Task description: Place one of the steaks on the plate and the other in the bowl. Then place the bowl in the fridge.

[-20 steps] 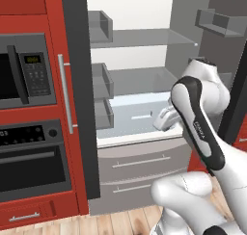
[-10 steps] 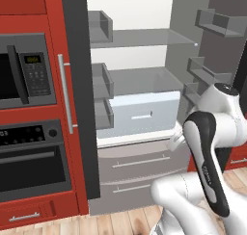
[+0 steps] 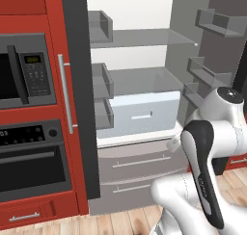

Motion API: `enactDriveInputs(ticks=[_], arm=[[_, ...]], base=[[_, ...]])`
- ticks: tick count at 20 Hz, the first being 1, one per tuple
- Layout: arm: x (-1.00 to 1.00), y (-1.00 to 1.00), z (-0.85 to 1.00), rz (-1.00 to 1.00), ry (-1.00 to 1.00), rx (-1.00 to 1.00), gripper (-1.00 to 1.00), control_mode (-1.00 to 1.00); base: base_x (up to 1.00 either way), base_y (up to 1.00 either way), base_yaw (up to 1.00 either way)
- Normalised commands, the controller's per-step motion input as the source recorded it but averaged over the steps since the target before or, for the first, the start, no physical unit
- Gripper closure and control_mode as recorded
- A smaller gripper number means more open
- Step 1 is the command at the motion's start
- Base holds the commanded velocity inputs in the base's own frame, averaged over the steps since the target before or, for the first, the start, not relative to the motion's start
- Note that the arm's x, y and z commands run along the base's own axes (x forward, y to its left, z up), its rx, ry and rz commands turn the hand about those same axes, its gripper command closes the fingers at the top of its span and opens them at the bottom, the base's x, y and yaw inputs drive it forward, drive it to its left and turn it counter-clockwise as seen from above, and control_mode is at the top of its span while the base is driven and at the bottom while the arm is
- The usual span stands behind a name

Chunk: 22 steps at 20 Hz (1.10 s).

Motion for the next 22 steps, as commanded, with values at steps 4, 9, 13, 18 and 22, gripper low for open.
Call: enactDriveInputs(ticks=[4, 9, 13, 18, 22], arm=[[-0.02, 0.00, 0.00, -0.02, -0.09, -0.05, 1.00, -1.00], [-0.12, 0.00, 0.00, 0.00, -0.07, 0.00, 1.00, 1.00], [0.00, 0.00, 0.00, 0.00, 0.00, 0.00, 1.00, 1.00], [0.00, 0.00, 0.00, 0.00, 0.00, 0.00, 1.00, 1.00], [0.00, 0.00, 0.00, 0.00, 0.00, 0.00, 1.00, 1.00]], base=[[0.00, 0.00, 0.00], [-0.55, -0.04, 0.08], [-0.82, 0.00, 0.18], [-0.54, 0.00, 0.18], [-0.51, 0.00, 0.26]])
